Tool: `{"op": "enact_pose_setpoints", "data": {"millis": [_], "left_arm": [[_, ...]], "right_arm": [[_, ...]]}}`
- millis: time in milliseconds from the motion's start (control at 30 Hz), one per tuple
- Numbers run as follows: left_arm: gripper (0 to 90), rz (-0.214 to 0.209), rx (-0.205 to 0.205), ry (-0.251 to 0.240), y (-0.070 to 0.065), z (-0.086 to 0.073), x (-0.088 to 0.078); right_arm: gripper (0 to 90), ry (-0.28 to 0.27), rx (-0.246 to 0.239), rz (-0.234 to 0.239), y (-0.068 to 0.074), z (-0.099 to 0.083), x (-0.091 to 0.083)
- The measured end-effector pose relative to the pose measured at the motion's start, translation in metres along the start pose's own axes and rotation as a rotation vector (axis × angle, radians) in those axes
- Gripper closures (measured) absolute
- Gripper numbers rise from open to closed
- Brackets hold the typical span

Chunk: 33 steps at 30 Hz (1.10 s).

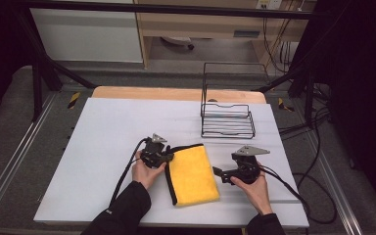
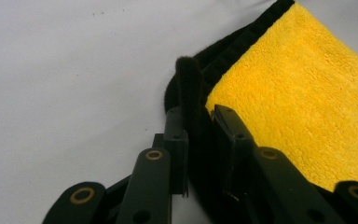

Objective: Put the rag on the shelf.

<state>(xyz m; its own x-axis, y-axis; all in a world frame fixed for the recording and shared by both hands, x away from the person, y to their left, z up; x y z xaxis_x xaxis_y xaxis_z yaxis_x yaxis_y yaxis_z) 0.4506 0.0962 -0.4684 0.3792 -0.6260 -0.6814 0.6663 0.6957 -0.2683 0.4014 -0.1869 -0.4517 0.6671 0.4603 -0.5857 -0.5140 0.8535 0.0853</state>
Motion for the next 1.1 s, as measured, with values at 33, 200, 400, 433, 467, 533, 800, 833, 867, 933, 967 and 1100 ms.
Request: {"op": "enact_pose_setpoints", "data": {"millis": [33, 200, 400, 433, 467, 533, 800, 833, 867, 933, 967, 1100], "left_arm": [[75.3, -0.003, -0.001, 0.001, 0.001, 0.0, 0.0], [75.3, -0.001, 0.006, -0.002, 0.0, 0.0, 0.0], [75.4, -0.005, 0.013, -0.008, 0.001, -0.001, 0.0], [75.4, -0.004, 0.015, -0.009, 0.001, -0.001, 0.0], [75.3, -0.004, 0.015, -0.01, 0.001, -0.001, 0.0], [75.4, -0.005, 0.014, -0.012, 0.001, -0.002, 0.0], [75.3, -0.014, 0.019, -0.02, 0.002, -0.002, 0.0], [75.3, -0.015, 0.017, -0.02, 0.002, -0.002, 0.0], [75.3, -0.016, 0.018, -0.021, 0.002, -0.002, 0.0], [75.3, -0.018, 0.022, -0.021, 0.002, -0.002, 0.0], [75.3, -0.019, 0.021, -0.021, 0.002, -0.002, 0.0], [75.3, -0.022, 0.021, -0.02, 0.003, -0.002, 0.0]], "right_arm": [[1.8, 0.001, -0.003, -0.001, 0.001, 0.002, 0.002], [3.8, -0.003, -0.01, -0.014, 0.005, 0.016, 0.019], [13.1, 0.024, -0.004, -0.011, 0.009, 0.028, 0.047], [14.9, 0.031, -0.006, -0.011, 0.009, 0.03, 0.052], [18.0, 0.037, -0.012, -0.016, 0.009, 0.031, 0.057], [23.8, 0.053, -0.025, -0.016, 0.009, 0.033, 0.066], [48.1, 0.122, -0.001, 0.012, 0.008, 0.032, 0.081], [50.0, 0.125, 0.002, 0.014, 0.009, 0.032, 0.081], [52.6, 0.128, 0.006, 0.019, 0.009, 0.032, 0.081], [57.9, 0.143, 0.023, 0.032, 0.01, 0.031, 0.081], [60.3, 0.145, 0.024, 0.037, 0.01, 0.031, 0.081], [66.2, 0.158, 0.033, 0.047, 0.012, 0.031, 0.082]]}}
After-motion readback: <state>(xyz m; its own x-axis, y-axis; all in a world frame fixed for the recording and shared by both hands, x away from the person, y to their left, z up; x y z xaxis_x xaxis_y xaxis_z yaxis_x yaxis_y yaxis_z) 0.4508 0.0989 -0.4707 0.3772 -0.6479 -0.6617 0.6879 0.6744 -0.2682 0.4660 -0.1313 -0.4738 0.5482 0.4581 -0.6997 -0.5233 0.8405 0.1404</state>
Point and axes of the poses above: each handheld gripper's, and its own axes: x roughly forward along the jaws, z roughly out of its top, y roughly to its left, the point moved 3 cm from there along x, roughly forward along the jaws, and after that the axes turned 9 degrees about -z, right-handed, at the moved point
